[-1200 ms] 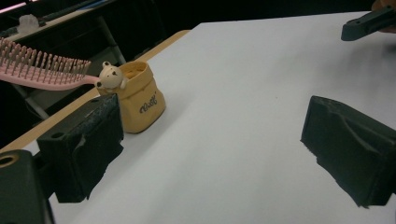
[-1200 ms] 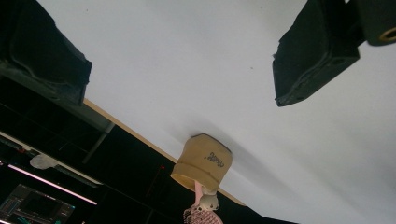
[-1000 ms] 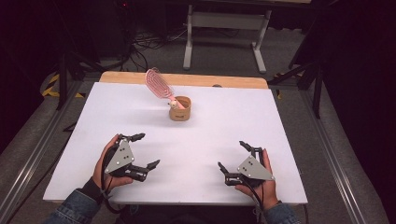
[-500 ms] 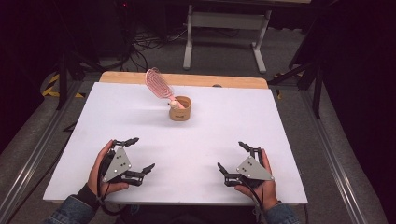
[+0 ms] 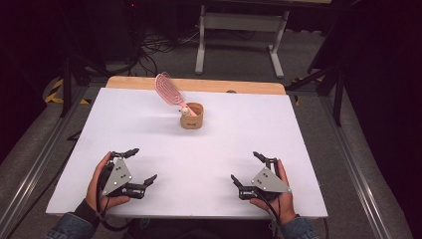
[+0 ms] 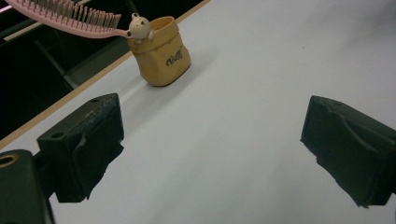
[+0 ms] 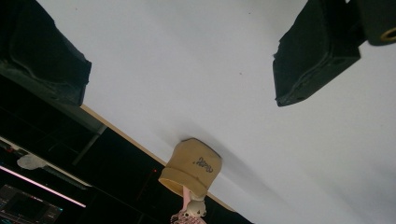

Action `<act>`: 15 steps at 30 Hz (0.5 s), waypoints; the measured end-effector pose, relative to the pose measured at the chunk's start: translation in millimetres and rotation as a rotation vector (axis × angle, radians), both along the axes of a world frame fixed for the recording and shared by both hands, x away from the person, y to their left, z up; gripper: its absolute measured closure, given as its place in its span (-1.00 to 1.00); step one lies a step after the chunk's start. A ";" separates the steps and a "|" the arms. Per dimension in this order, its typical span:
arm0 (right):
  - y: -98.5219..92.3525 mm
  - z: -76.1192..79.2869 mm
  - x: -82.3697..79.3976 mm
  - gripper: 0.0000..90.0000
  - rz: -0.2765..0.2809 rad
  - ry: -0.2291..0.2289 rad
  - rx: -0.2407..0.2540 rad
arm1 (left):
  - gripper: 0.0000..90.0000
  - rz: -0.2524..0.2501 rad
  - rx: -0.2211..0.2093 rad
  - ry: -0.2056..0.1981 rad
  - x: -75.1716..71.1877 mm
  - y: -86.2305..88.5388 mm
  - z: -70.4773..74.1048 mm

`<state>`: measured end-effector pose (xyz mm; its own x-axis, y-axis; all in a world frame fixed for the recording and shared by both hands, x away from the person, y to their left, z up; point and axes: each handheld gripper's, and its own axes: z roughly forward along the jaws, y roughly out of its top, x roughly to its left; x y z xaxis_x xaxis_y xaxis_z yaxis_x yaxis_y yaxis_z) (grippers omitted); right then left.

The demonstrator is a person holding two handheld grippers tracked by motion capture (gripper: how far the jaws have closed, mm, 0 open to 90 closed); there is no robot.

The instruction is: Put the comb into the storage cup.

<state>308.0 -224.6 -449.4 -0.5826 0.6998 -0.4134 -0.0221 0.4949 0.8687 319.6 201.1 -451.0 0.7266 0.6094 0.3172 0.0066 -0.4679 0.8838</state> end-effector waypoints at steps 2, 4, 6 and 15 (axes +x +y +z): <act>0.0 -0.1 -0.1 -0.91 0.001 0.001 0.000 | -0.85 0.009 0.000 0.003 0.2 2.5 -1.6; -0.1 -0.1 -0.2 -0.91 0.005 0.002 0.002 | -0.85 0.013 -0.005 0.012 1.3 5.4 -3.3; 0.0 -0.1 -0.3 -0.91 0.007 0.003 0.003 | -0.85 0.019 0.000 0.010 1.4 6.9 -3.8; -0.2 -0.6 0.2 -0.91 0.010 0.006 0.005 | -0.85 0.041 -0.023 0.049 5.4 19.2 -10.4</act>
<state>308.2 -224.8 -450.0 -0.5917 0.6961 -0.4067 -0.0217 0.4905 0.8712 325.0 220.2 -461.5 0.7149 0.6459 0.2679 0.0686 -0.4461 0.8924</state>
